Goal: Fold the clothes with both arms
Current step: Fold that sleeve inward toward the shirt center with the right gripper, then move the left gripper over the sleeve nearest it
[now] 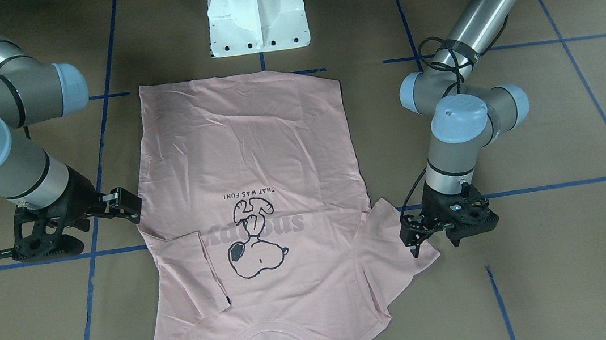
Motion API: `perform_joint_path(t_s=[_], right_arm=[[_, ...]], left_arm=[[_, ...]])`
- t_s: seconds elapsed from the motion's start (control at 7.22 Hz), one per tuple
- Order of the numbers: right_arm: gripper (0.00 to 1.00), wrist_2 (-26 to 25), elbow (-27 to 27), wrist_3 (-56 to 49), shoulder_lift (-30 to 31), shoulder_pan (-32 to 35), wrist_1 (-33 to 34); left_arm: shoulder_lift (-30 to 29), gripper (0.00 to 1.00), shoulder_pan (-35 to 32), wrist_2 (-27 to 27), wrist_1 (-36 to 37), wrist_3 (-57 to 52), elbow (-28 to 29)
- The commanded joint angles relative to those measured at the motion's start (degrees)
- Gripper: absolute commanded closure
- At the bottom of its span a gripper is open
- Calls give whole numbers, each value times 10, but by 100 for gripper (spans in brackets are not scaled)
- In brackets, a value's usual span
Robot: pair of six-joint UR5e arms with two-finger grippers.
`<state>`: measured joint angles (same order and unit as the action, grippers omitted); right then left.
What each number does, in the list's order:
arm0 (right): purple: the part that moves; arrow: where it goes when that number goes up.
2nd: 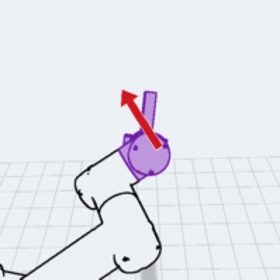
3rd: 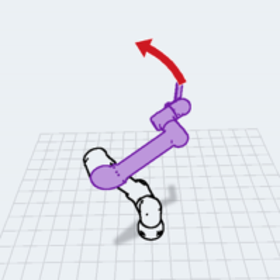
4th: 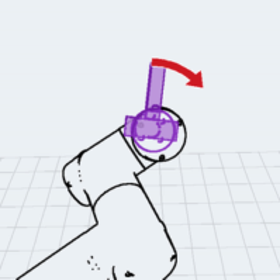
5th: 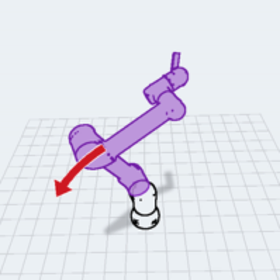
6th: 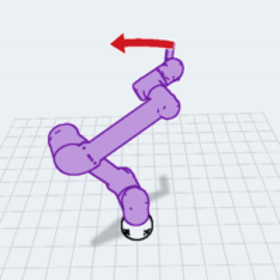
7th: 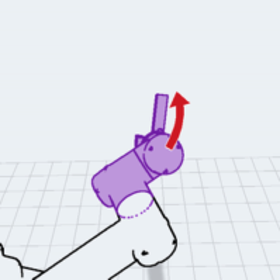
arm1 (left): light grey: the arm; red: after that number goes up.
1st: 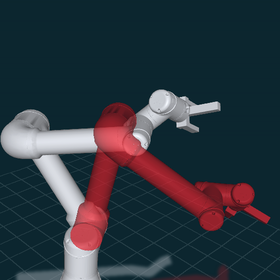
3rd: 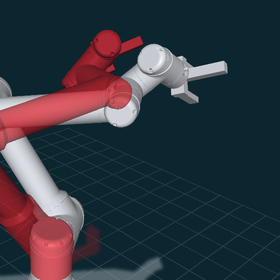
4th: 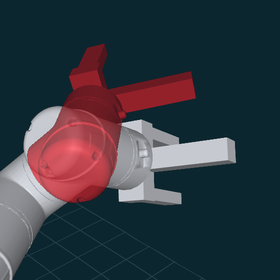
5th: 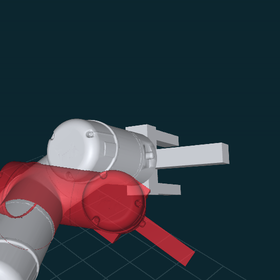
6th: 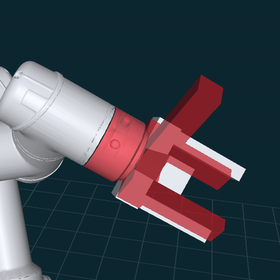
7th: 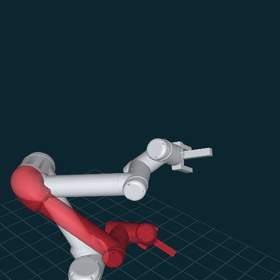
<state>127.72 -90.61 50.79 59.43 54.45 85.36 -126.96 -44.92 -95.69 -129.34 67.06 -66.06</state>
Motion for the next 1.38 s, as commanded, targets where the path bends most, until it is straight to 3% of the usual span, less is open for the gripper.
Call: perform_joint_path(t_s=[0.0, 0.55, 0.69, 0.97, 1.11, 1.25], right_arm=[[0, 0, 0, 4, -2, -1, 0], [0, 0, 1, 2, -1, -1, 1], [0, 0, 1, 2, -2, -1, 1], [0, 0, 1, 2, -2, -1, 1], [0, 0, 2, 2, -2, -1, 1], [0, 0, 3, 2, -1, -1, 1]], left_arm=[[-1, 7, 0, 1, -4, 0, 5], [-5, 14, 3, 1, -20, 0, 27], [-7, 27, 2, 1, -20, 0, 28], [-10, 75, 2, 1, -19, -15, 27], [-11, 93, 2, 1, -19, -24, 26], [-14, 100, 2, 1, -19, -24, 26]])
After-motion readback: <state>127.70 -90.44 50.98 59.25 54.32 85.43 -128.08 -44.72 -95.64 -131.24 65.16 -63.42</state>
